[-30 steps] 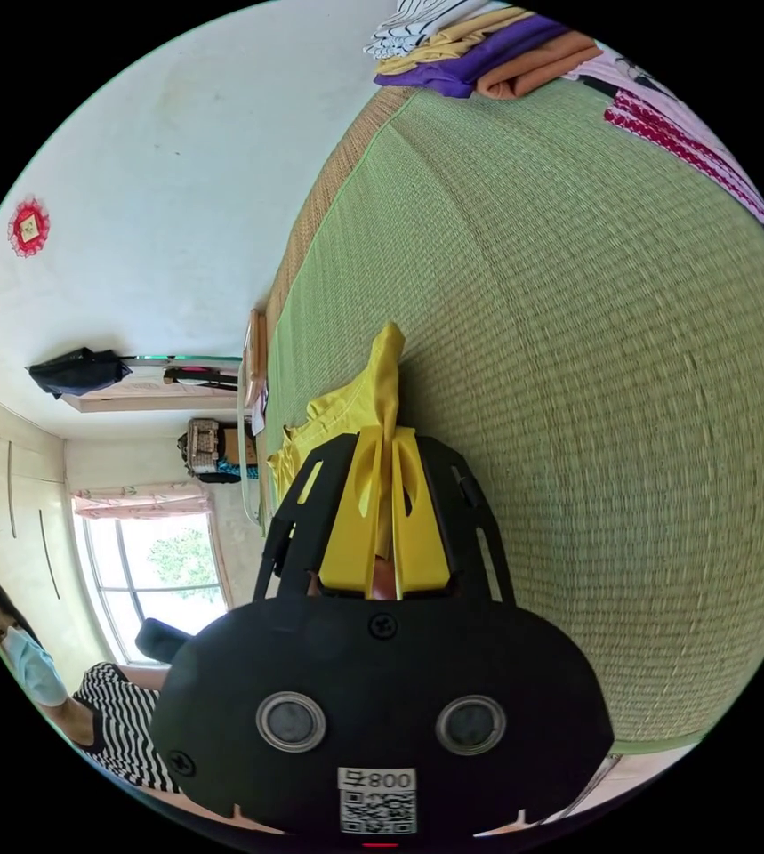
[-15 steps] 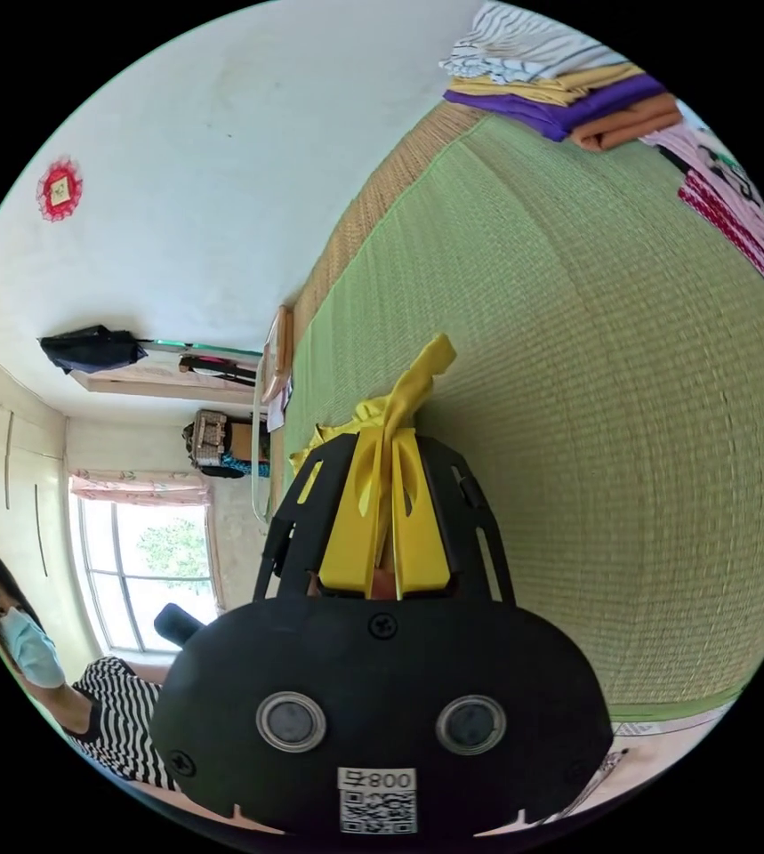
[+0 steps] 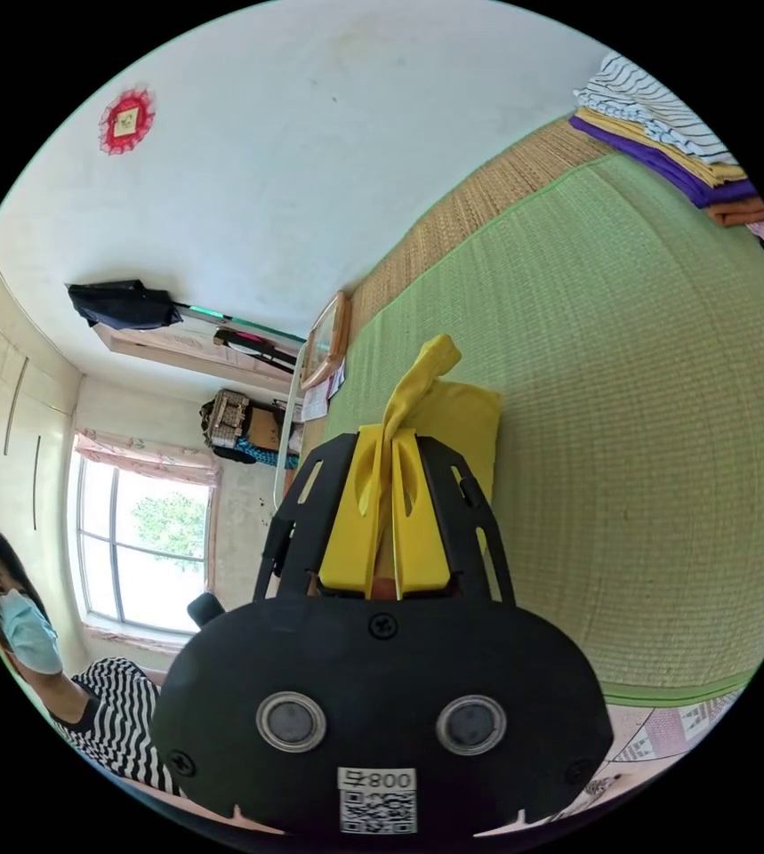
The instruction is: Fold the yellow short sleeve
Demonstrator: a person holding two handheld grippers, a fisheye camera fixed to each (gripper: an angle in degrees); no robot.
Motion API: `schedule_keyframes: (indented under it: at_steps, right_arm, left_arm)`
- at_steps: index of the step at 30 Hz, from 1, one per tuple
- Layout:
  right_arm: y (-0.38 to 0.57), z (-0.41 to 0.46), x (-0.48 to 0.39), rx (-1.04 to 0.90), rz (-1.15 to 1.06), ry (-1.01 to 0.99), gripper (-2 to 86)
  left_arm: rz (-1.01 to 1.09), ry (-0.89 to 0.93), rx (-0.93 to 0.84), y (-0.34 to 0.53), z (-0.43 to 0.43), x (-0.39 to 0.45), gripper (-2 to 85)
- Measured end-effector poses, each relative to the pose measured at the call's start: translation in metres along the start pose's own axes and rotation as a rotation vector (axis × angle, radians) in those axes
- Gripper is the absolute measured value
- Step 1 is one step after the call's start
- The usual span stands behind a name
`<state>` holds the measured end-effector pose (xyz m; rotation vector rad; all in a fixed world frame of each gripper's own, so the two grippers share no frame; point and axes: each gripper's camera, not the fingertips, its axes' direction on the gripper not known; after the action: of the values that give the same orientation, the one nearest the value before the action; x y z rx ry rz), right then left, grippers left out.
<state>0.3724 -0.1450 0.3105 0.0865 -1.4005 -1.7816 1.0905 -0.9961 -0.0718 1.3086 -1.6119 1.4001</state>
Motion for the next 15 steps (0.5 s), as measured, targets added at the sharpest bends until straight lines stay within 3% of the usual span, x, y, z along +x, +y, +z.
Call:
schedule_keyframes:
  at_steps: [15]
  right_arm:
    - [0.011, 0.166, -0.137, -0.090, -0.109, 0.042, 1.0]
  left_arm:
    - [-0.198, -0.016, 0.245, 0.171, -0.085, -0.163, 1.0]
